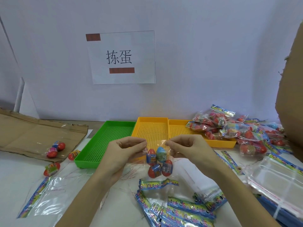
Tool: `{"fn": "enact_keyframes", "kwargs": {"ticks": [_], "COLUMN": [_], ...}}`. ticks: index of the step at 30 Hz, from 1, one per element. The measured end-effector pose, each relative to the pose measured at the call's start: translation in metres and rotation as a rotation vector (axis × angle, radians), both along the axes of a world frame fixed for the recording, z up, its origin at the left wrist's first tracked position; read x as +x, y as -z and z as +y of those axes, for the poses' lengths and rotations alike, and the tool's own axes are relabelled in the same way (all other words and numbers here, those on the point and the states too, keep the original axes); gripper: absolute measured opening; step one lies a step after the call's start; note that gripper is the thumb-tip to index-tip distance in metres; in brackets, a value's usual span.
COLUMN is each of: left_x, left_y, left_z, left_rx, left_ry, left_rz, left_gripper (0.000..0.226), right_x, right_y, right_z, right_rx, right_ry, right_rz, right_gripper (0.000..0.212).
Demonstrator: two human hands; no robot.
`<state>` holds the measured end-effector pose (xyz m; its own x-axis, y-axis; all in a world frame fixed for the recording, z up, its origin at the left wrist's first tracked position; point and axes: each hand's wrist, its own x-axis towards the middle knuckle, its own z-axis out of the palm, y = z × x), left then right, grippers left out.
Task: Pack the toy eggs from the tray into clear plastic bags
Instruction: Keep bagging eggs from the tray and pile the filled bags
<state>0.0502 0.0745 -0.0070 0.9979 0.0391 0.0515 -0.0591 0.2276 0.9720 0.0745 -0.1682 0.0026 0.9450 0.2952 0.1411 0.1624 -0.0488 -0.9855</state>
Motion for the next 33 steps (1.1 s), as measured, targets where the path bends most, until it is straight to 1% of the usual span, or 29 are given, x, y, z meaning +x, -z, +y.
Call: {"fn": "enact_keyframes", "kwargs": {"ticks": [4, 7, 13, 14, 16, 17, 19, 20, 22, 25, 28, 30, 32, 33], "left_x": [0.002, 0.002, -0.001, -0.002, -0.003, -0.003, -0.004, -0.004, -0.004, -0.007, -0.009, -0.012, -0.012, -0.012], "left_y": [-0.003, -0.005, -0.013, -0.014, -0.015, -0.015, -0.016, -0.015, -0.015, -0.017, -0.018, -0.019, -0.02, -0.02], "left_z": [0.006, 0.009, 0.014, 0.015, 0.016, 0.016, 0.017, 0.018, 0.02, 0.022, 0.022, 0.021, 0.018, 0.016], "left_rx": [-0.026, 0.003, 0.084, 0.093, 0.12, 0.147, 0.238, 0.287, 0.379, 0.479, 0.537, 0.521, 0.486, 0.48], "left_ry": [0.023, 0.048, 0.069, 0.074, 0.077, 0.076, 0.06, 0.043, 0.015, 0.025, 0.036, 0.047, 0.03, 0.002], "left_rz": [-0.028, -0.06, -0.141, -0.157, -0.194, -0.22, -0.286, -0.325, -0.406, -0.485, -0.5, -0.502, -0.498, -0.504], "left_gripper": [0.035, 0.031, 0.031, 0.031, 0.029, 0.025, 0.016, 0.02, 0.031, 0.029, 0.031, 0.025, 0.011, 0.01], "right_x": [0.0, 0.001, 0.0, 0.0, 0.0, -0.001, -0.002, -0.002, -0.002, -0.001, 0.001, 0.001, 0.001, 0.001], "right_y": [-0.003, -0.004, -0.009, -0.009, -0.01, -0.01, -0.01, -0.01, -0.01, -0.008, -0.006, -0.006, -0.007, -0.008], "right_z": [-0.007, -0.008, -0.009, -0.01, -0.011, -0.011, -0.011, -0.011, -0.01, -0.009, -0.009, -0.009, -0.009, -0.008], "right_rx": [0.086, 0.113, 0.152, 0.151, 0.143, 0.125, 0.073, 0.053, 0.036, 0.02, -0.022, 0.008, 0.095, 0.124], "right_ry": [-0.059, -0.091, -0.137, -0.139, -0.129, -0.122, -0.108, -0.11, -0.111, -0.097, -0.076, -0.089, -0.117, -0.121], "right_rz": [0.04, 0.048, 0.021, 0.01, -0.019, -0.033, -0.064, -0.076, -0.095, -0.115, -0.148, -0.145, -0.122, -0.121], "right_gripper": [0.022, 0.024, 0.035, 0.033, 0.018, 0.016, 0.032, 0.036, 0.036, 0.032, 0.038, 0.041, 0.038, 0.035]}}
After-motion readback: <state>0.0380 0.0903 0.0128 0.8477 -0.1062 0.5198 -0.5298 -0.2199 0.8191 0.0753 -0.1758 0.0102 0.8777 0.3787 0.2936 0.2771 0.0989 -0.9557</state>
